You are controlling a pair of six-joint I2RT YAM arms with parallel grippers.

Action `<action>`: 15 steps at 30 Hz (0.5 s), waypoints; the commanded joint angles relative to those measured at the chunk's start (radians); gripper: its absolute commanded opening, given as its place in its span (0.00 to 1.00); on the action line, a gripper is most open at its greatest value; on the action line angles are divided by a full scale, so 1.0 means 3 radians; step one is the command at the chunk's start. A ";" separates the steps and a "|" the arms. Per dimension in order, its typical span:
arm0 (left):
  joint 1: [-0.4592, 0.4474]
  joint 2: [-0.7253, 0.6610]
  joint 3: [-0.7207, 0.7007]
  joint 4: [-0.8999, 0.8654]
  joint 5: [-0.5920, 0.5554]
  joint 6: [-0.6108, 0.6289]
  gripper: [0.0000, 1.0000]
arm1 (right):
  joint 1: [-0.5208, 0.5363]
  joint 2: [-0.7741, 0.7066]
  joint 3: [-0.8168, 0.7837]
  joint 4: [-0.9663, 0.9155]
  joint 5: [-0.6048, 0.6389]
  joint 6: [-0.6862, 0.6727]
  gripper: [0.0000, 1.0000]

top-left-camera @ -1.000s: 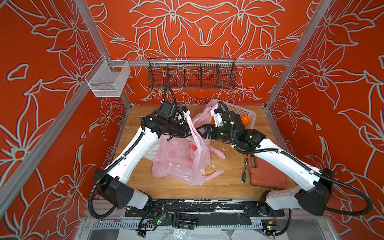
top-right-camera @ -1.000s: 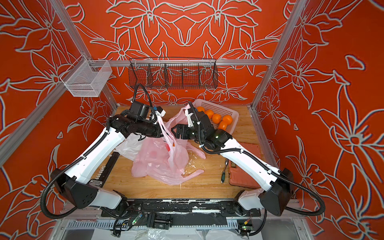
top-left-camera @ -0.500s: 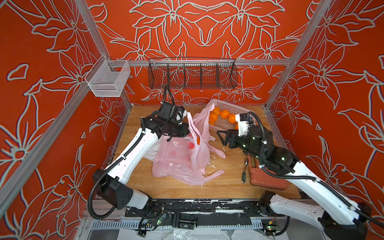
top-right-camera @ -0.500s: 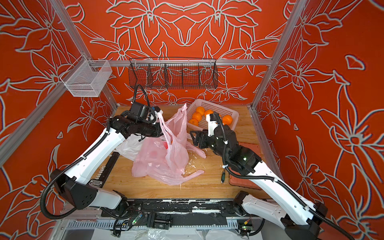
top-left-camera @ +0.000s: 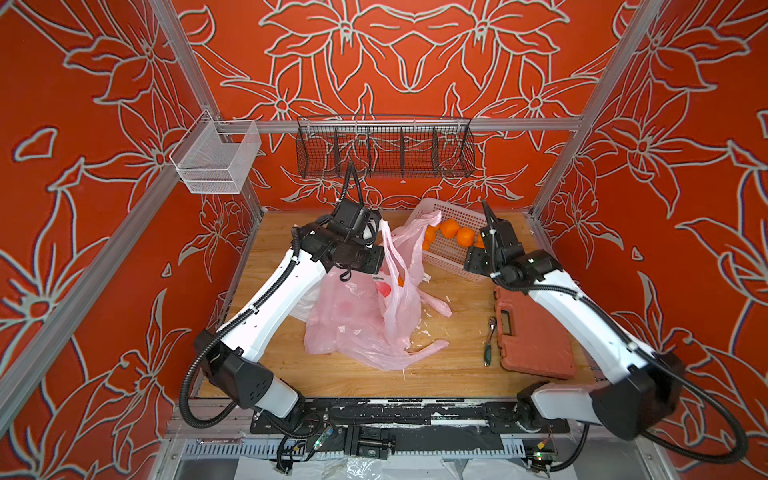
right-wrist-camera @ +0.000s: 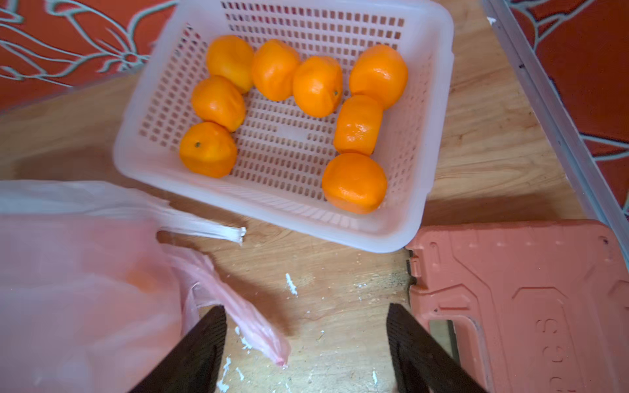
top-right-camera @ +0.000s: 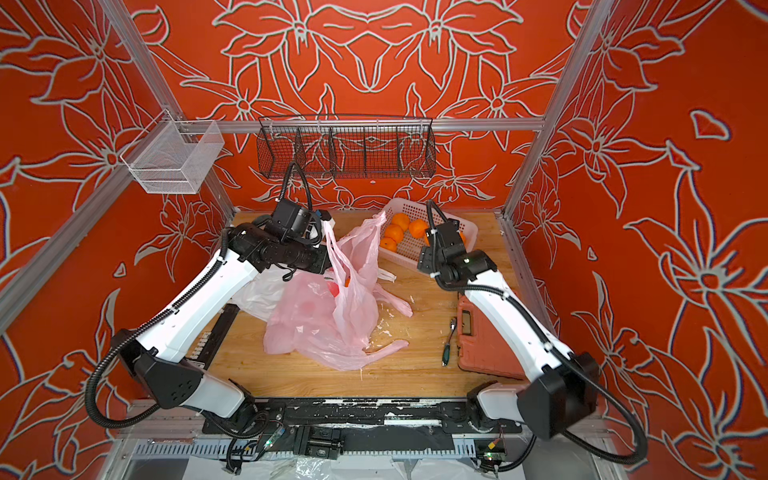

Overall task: Place the oranges into plastic bags & tie knots
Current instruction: Pick up the orange from the basket.

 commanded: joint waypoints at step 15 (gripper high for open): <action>-0.0012 -0.0009 0.0058 -0.0191 -0.0233 0.0156 0.00 | -0.0667 0.1771 0.1258 -0.0516 -0.0222 -0.0158 0.74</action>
